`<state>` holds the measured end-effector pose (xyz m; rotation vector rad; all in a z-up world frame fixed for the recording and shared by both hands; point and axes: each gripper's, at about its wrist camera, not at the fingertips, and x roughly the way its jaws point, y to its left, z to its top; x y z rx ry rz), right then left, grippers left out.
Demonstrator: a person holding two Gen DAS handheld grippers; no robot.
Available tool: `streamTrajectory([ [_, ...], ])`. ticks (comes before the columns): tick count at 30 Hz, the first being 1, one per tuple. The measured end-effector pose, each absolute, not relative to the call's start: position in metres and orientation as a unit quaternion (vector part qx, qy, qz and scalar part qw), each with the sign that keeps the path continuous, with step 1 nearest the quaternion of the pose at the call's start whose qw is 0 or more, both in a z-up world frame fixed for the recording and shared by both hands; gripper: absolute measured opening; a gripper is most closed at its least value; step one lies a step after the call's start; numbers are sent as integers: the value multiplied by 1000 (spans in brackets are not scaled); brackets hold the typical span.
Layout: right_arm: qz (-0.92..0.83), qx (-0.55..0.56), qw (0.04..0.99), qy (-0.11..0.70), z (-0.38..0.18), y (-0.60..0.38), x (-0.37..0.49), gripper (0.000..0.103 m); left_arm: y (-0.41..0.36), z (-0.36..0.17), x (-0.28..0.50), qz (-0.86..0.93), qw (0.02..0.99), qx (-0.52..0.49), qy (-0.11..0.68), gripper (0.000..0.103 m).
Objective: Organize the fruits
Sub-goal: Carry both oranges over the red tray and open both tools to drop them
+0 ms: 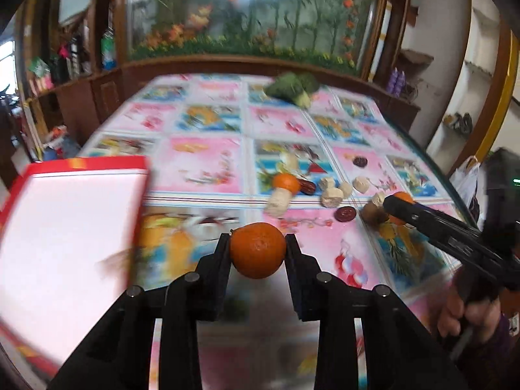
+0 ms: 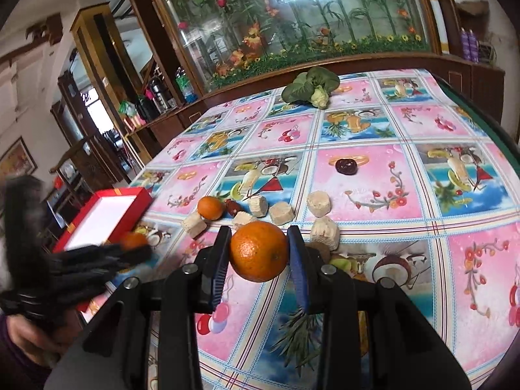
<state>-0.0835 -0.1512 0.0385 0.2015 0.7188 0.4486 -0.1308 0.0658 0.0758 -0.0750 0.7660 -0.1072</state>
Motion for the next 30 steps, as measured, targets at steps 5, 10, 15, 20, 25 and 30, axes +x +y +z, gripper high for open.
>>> streamTrajectory([
  [5,239,110,895,360,37,-140,-82,37,127,99,-170,39,937,-20,346,32],
  [10,318,110,860,383,42,-76,-80,37,184,97,-186,133,930,-23,341,32],
  [15,398,70,827,391,52,12,-83,37,207,73,-178,148,919,-40,363,32],
  [20,439,32,809,390,56,83,-87,37,212,54,-176,143,912,-43,381,32],
  [25,463,4,783,416,45,133,-90,37,218,45,-180,143,907,-41,395,32],
  [30,454,-6,758,468,19,165,-79,37,222,38,-186,145,901,-40,406,33],
])
